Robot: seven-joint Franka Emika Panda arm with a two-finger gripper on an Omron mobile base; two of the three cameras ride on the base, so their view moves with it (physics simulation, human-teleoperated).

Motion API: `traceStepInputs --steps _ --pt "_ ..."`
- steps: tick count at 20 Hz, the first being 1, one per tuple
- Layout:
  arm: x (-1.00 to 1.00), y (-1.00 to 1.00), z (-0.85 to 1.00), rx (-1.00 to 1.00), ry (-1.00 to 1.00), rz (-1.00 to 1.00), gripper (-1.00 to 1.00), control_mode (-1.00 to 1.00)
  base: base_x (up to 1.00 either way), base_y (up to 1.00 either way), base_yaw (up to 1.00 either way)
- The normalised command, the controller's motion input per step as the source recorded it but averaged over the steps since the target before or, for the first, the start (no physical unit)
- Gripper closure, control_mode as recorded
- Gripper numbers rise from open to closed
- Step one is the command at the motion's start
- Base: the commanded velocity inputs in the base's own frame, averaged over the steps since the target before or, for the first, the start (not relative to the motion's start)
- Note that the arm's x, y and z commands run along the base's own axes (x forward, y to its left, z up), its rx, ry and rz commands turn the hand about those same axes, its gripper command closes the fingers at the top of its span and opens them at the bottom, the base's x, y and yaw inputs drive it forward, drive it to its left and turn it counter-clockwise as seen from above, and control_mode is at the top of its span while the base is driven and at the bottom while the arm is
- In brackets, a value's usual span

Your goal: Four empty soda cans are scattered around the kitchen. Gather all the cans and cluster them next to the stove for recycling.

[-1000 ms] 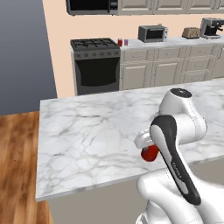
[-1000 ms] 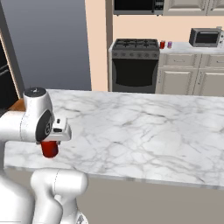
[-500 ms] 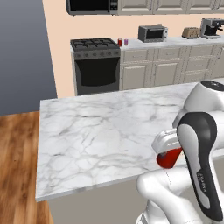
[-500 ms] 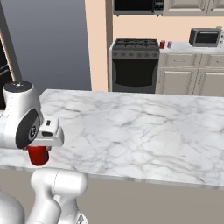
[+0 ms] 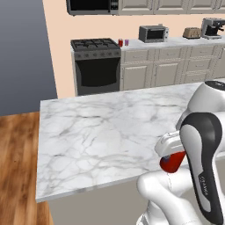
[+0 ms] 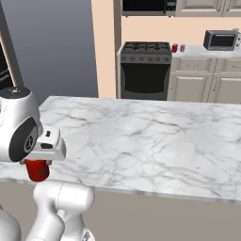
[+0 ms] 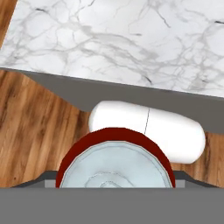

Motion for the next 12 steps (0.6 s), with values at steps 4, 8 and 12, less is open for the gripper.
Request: traceStepInputs --steps 4,8,12 --pt "0.0 0.0 0.0 0.0 0.0 0.0 1.0 -1.0 0.0 0.0 0.0" --pt "0.0 0.0 0.0 0.0 0.0 0.0 1.0 1.0 -0.12 0.01 0.0" --pt "0.0 0.0 0.0 0.0 0.0 0.0 1.0 1.0 -0.95 0.82 0.0"
